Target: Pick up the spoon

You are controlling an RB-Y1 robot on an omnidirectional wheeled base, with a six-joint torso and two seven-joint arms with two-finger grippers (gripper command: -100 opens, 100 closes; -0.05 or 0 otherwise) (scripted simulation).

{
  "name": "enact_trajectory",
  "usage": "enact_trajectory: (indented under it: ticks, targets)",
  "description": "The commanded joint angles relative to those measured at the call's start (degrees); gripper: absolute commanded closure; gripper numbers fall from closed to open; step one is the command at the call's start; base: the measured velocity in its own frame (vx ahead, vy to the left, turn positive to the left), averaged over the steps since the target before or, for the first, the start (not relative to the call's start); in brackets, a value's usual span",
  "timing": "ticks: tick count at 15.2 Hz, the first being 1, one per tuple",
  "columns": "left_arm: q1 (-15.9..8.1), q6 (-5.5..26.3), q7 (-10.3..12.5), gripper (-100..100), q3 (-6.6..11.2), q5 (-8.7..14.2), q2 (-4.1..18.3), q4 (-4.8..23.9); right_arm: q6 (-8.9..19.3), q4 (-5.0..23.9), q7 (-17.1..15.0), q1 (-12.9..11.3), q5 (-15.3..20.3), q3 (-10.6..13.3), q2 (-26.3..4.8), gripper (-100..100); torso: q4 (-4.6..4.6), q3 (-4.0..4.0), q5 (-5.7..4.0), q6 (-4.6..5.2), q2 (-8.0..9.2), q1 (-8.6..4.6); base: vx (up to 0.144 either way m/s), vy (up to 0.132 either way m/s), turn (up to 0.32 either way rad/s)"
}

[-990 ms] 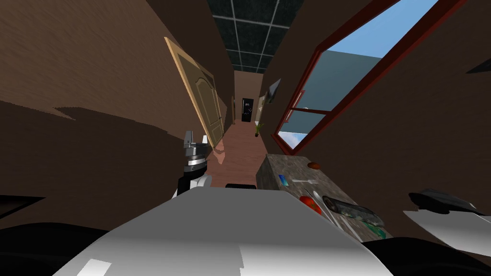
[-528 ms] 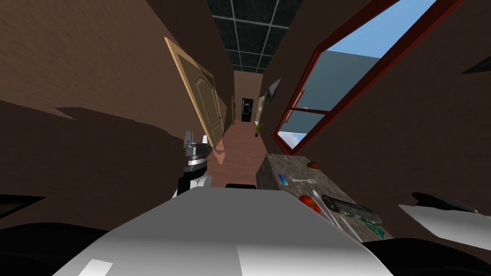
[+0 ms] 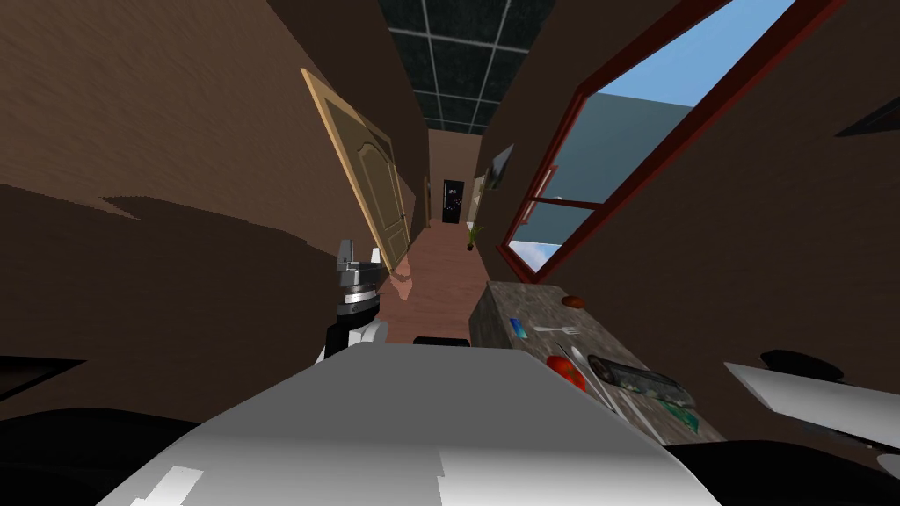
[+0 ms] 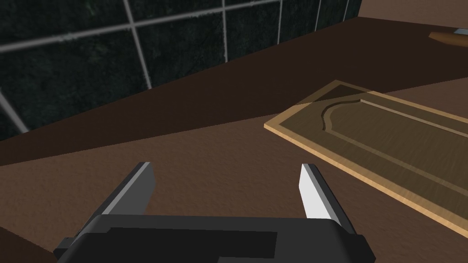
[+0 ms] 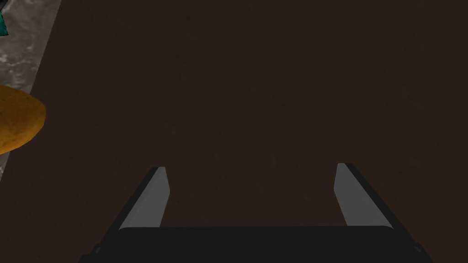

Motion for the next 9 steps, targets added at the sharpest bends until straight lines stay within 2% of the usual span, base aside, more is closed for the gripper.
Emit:
enact_trajectory:
  ticks: [1,2,3,6,7,8,9]
  targets:
    - [0.0,0.0,0.0,0,0.0,0.0,0.0,0.0,0.72,0.6,0.23,-0.58,-2.86,0.15,-0.02,-100,0.0,0.0,0.0,0.0,0.0,0.0,-0.007,0.0,-0.002]
    - [0.0,0.0,0.0,0,0.0,0.0,0.0,0.0,0.72,0.6,0.23,-0.58,-3.32,0.15,-0.02,-100,0.0,0.0,0.0,0.0,-0.01,0.0,0.0,0.0,0.0]
    - [0.0,0.0,0.0,0,0.0,0.0,0.0,0.0,3.46,2.52,1.4,-2.95,-5.14,0.0,0.07,-100,0.0,-0.01,0.01,0.0,-0.02,0.0,-0.007,-0.001,-0.014]
    - [0.0,0.0,0.0,0,0.0,0.0,0.0,0.0,4.39,2.52,1.4,-2.95,-8.99,0.0,0.07,-100,0.0,0.0,0.0,0.0,0.0,0.0,-0.011,0.001,-0.004]
    - [0.0,0.0,0.0,0,0.0,0.0,0.0,0.0,4.39,2.52,1.4,-2.95,-9.2,0.0,0.07,-100,0.0,0.0,0.0,0.0,-0.01,0.0,0.0,0.0,0.0]
    - [0.0,0.0,0.0,0,0.0,0.0,0.0,0.0,7.11,4.38,2.54,-5.23,-11.27,-0.11,0.19,-100,0.0,-0.01,0.01,0.0,-0.01,0.01,-0.009,0.002,-0.013]
    - [0.0,0.0,0.0,0,0.0,0.0,0.0,0.0,7.97,4.38,2.54,-5.23,-12.43,-0.11,0.19,-100,0.0,-0.01,0.0,-0.01,-0.02,0.01,-0.014,0.002,-0.011]
